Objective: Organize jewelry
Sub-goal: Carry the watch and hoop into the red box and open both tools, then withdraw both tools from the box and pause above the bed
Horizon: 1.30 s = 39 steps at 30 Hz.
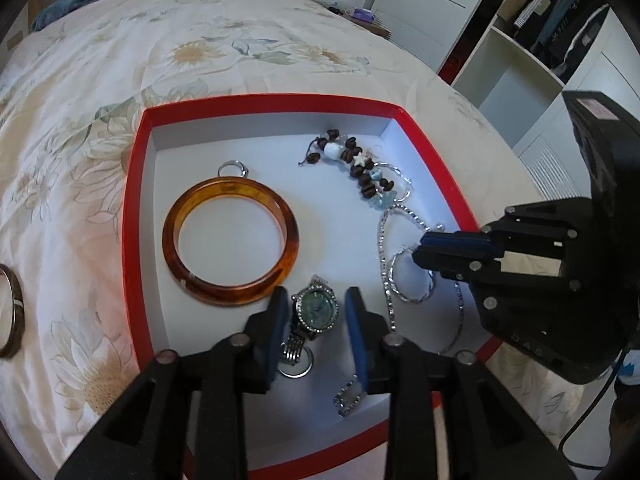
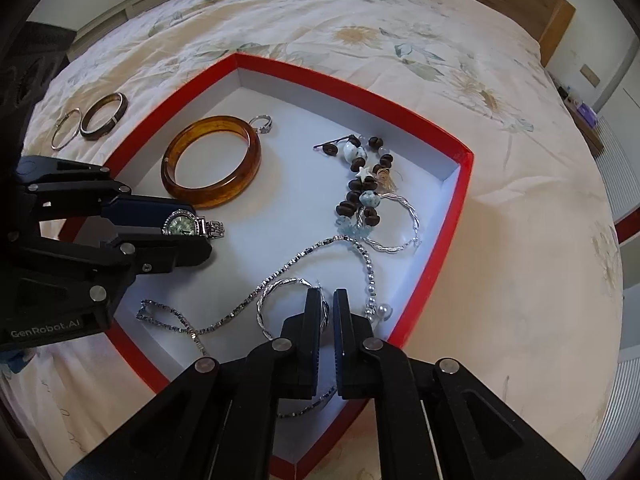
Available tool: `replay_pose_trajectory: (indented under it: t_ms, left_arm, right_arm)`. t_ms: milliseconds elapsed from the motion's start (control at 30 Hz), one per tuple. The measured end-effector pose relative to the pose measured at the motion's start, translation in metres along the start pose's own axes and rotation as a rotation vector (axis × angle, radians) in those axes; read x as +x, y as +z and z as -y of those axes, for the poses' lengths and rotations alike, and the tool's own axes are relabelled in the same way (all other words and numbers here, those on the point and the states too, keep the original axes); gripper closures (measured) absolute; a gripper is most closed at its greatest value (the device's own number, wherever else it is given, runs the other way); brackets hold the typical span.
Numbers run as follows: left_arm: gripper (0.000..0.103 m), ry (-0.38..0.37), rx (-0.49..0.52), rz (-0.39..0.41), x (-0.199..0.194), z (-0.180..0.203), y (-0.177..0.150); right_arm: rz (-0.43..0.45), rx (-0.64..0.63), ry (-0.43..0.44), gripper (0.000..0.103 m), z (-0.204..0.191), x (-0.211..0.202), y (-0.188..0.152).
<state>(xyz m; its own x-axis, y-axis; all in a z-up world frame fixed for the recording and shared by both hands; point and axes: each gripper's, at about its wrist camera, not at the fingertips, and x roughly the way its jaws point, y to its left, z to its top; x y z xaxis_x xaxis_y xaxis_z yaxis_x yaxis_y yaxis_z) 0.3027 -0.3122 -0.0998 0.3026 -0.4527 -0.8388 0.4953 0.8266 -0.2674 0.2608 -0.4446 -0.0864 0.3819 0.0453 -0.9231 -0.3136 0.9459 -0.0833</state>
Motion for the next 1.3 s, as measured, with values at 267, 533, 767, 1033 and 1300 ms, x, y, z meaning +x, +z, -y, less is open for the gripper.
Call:
replay_pose_trajectory:
  t_ms: [267, 533, 767, 1033, 1300]
  left_arm:
    - [0.067, -0.012, -0.033, -0.003, -0.006, 0.003, -0.002]
    - [0.067, -0.019, 0.002, 0.054, -0.055, 0.023, 0.0]
    - [0.067, 0.008, -0.008, 0.158, -0.133, 0.026, -0.011]
    - [0.067, 0.103, -0.017, 0.263, -0.224, 0.01, -0.057]
    - [0.067, 0.199, -0.048, 0.368, -0.3, -0.004, -0.111]
  right_arm:
    - [0.039, 0.064, -0.024, 0.093, 0.003, -0.032, -0.005]
    - [0.12, 0.166, -0.044, 0.082, 0.004, -0.095, -0.024]
    - [0.184, 0.251, -0.047, 0.073, -0.012, -0.151, -0.045]
    - [0.268, 0.286, -0.041, 0.068, -0.054, -0.211, -0.068]
    - [0.335, 0.305, 0.004, 0.061, -0.109, -0.244, -0.095]
